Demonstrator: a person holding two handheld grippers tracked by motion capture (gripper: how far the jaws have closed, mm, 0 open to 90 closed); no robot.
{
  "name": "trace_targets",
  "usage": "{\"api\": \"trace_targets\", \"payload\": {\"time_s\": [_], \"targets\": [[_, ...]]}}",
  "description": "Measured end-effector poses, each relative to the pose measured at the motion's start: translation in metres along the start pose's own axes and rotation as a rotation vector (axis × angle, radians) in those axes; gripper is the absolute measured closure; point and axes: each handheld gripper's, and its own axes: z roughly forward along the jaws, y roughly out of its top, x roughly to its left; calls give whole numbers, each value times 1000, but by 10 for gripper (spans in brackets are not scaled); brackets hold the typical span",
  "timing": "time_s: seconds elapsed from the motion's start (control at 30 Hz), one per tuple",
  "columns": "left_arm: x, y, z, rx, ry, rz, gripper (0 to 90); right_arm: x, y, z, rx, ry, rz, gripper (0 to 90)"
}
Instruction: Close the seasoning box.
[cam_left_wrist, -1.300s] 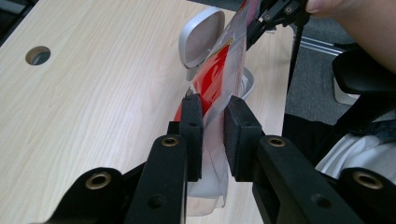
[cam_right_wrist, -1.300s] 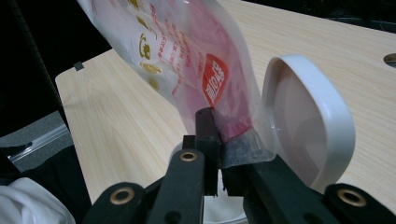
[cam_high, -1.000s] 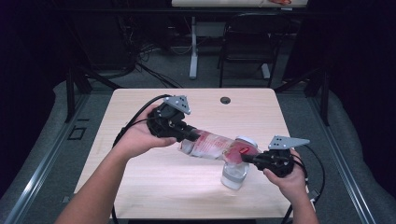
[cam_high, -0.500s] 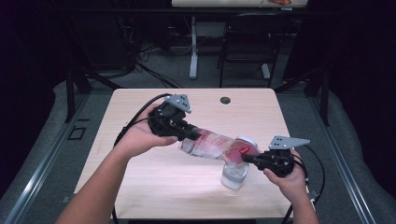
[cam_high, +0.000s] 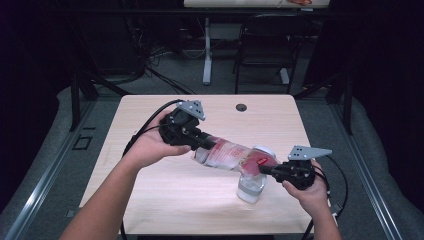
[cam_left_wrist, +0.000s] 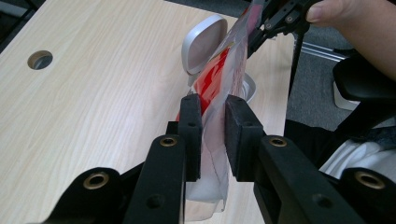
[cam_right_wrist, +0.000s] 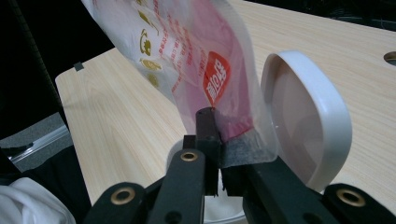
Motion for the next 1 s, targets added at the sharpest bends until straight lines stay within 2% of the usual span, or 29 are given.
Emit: {"api": "trace_targets", "payload": {"time_s": [1.0], "targets": [[-1,3,1,-3,-3,4,780,-1,-1,0,6,0,1,880]]}}
